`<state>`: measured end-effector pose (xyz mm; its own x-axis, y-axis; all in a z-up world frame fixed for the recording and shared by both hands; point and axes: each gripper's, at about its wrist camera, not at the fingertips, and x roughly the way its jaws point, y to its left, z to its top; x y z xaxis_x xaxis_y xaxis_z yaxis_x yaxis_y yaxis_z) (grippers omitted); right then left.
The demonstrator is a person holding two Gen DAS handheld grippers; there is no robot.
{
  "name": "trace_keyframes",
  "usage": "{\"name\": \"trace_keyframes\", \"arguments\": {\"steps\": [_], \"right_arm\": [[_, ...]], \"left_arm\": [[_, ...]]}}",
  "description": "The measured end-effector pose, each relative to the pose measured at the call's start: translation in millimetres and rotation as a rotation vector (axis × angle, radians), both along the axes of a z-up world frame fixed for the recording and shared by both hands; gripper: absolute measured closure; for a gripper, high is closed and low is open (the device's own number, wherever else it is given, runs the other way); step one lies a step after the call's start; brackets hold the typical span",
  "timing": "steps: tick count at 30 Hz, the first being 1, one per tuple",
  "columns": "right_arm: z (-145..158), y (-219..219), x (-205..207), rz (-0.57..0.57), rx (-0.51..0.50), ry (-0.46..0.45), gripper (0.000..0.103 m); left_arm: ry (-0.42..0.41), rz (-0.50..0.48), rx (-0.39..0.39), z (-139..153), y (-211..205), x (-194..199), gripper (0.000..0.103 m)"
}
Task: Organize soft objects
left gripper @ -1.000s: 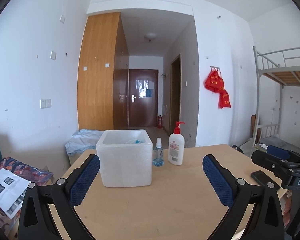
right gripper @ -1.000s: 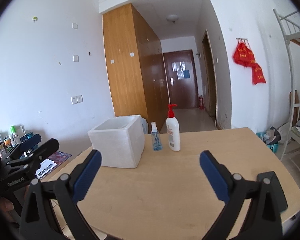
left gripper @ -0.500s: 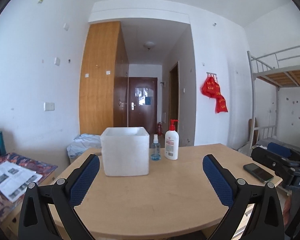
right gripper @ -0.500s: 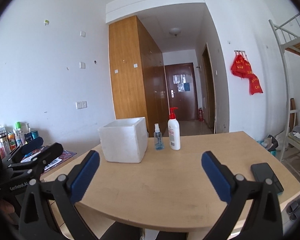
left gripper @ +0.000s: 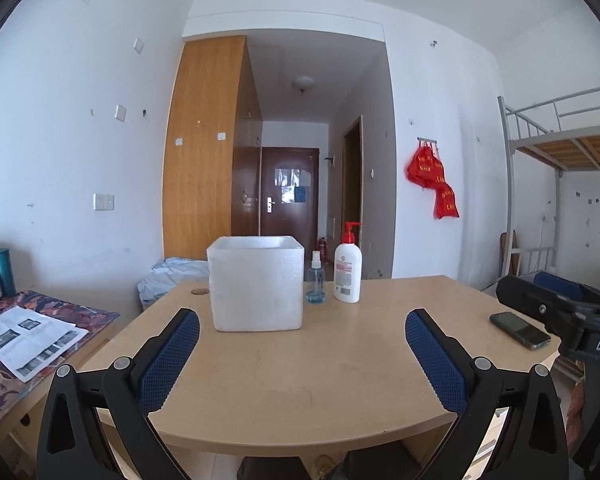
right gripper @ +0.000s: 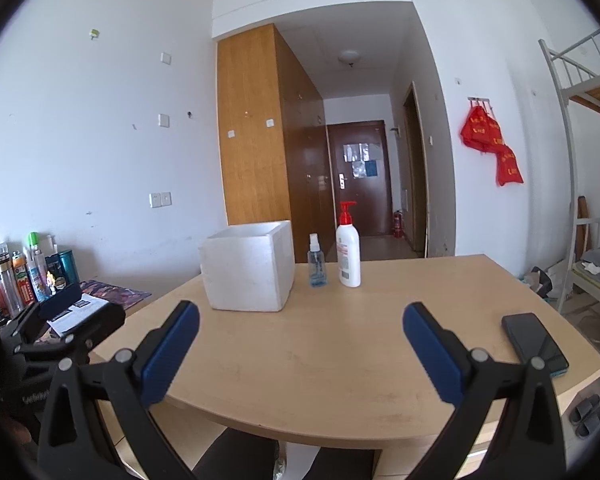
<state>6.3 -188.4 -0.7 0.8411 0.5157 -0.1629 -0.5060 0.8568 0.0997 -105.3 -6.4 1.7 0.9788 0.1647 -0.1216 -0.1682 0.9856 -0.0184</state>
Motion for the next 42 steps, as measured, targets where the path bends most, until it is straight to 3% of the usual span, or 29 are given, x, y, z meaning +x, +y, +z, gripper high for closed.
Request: {"name": "trace_keyframes", "arguments": {"steps": [42], "right_arm": [[-2, 10, -15, 0.004, -0.026, 0.009, 0.0]], "left_arm": [[-0.026, 0.041, -0.007, 11, -1, -2, 0.0]]}}
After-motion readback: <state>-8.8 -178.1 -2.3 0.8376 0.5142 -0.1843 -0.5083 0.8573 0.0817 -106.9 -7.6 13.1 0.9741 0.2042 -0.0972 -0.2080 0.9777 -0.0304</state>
